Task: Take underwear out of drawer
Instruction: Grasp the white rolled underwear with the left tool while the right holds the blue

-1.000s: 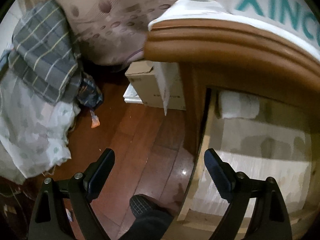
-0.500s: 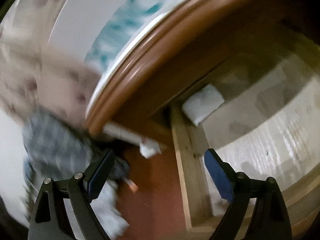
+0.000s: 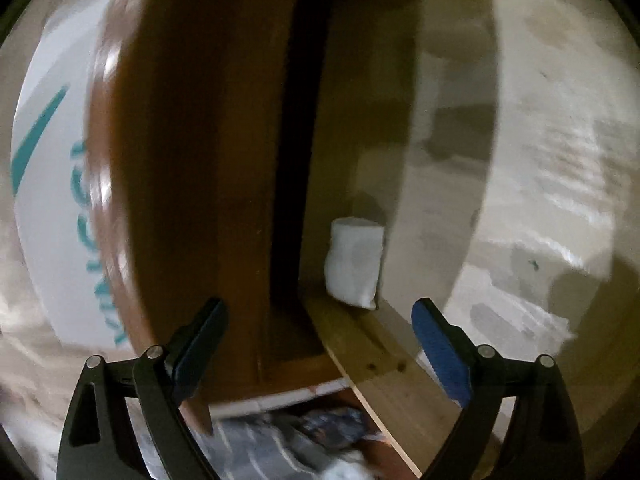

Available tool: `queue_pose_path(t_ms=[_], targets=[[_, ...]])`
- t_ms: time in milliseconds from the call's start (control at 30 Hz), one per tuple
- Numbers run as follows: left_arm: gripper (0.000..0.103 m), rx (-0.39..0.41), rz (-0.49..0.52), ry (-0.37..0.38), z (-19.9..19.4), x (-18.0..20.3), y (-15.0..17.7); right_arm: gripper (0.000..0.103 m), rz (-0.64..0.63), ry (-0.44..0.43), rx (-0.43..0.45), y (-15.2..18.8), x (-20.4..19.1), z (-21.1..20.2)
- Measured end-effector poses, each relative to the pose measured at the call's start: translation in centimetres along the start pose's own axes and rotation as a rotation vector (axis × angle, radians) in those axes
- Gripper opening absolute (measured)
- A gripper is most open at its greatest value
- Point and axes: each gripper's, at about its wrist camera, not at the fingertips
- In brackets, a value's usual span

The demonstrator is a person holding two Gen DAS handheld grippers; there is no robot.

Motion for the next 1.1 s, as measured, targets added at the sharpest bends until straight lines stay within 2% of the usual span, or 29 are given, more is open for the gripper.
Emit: queue_pose_path(t_ms=[100,167,267,400,633,733,800,900,967,1100], targets=[[0.080,0.009,0.034,0.023,0.8,0.4,-0.3,0.037,-0.004,-0.006,-0.002,0.0,-0.2,0.0],[0.078,0.007,0.051,-0.016,1.6,0.4,-0.6,0.037,-0.004,-0.014,-0.008,0.0,-0.3,0.1],[0.078,-0.018,0.116,0.030,3.0,0.9,-1.0,0.037,-0.006,-0.020,-0.014,0.1,-0.6,0.2],[0.075,-0.032,0.169,0.050,4.6,1.7,-1.4,0.037,-0.011,-0.028,-0.023,0.2,-0.9,0.3],[0.065,-0.075,0.174,0.075,7.7,2.6,-1.5,0.037,-0.020,-0.034,-0.028,0.2,-1.3,0.5],[0.065,-0.061,0.190,0.047,8.0,3.2,-1.4,0.037,-0.026,-0.038,-0.028,0.2,-1.5,0.4],[0.065,-0.061,0.180,0.063,8.4,3.5,-1.3,0.037,-0.030,-0.040,-0.030,0.2,-1.7,0.4],[0.063,-0.065,0.192,0.027,9.3,4.0,-1.0,0.037,-0.034,-0.048,-0.036,0.3,-2.0,0.5],[0.058,-0.062,0.192,-0.008,9.9,4.0,-1.0,0.037,-0.039,-0.052,-0.043,0.3,-2.2,0.6],[0.054,-0.071,0.140,0.001,10.3,3.6,-1.6,0.037,-0.040,-0.071,-0.063,0.5,-2.5,0.9]])
Point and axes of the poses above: each gripper's, at about its wrist camera, not at the fingertips, and z roughly the way its jaws point, x to its right, y to its underside, and after that the axes turned 6 degrees about y, right-handed
